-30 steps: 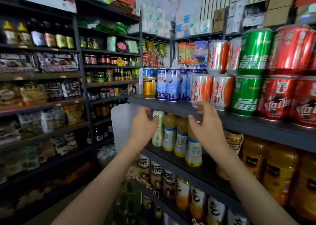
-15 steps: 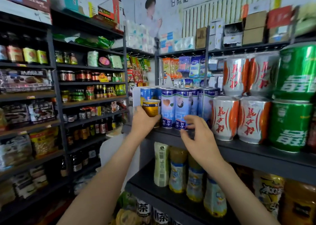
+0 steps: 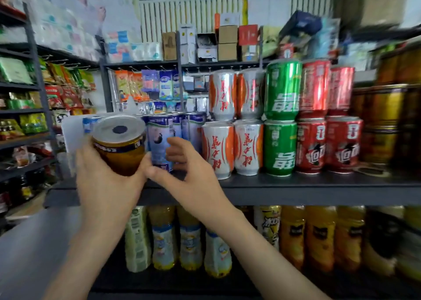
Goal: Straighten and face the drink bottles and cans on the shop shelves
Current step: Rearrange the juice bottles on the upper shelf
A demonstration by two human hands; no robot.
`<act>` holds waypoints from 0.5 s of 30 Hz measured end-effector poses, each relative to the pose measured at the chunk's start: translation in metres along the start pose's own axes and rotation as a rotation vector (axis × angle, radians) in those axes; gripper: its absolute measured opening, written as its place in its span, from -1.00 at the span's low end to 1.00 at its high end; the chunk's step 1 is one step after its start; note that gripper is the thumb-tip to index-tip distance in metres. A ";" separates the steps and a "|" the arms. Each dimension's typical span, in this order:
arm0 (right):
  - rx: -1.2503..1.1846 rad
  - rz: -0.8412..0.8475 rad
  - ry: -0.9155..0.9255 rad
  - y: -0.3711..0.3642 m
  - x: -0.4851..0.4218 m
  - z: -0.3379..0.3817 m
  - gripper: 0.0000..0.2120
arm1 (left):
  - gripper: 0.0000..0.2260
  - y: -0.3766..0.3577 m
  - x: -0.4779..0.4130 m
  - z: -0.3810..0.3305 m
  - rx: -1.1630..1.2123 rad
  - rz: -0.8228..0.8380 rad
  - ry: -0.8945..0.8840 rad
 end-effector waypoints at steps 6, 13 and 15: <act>-0.047 -0.105 0.033 0.064 0.031 0.010 -0.44 | -0.22 -0.042 0.056 -0.072 0.130 0.162 -0.033; 0.148 -0.292 0.059 0.184 0.090 -0.011 -0.52 | -0.22 -0.121 0.135 -0.152 0.300 0.360 -0.045; 0.231 -0.400 -0.017 0.231 0.114 -0.020 -0.57 | -0.21 -0.149 0.162 -0.180 0.325 0.493 -0.084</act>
Point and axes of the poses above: each hand's wrist, its own x-axis away from the middle knuckle, its own y-axis out of the back of the hand, z = x × y, the point moved 7 cm from there along -x, towards the middle knuckle, and after that the axes turned 9 degrees about x, right-handed, at the moved point
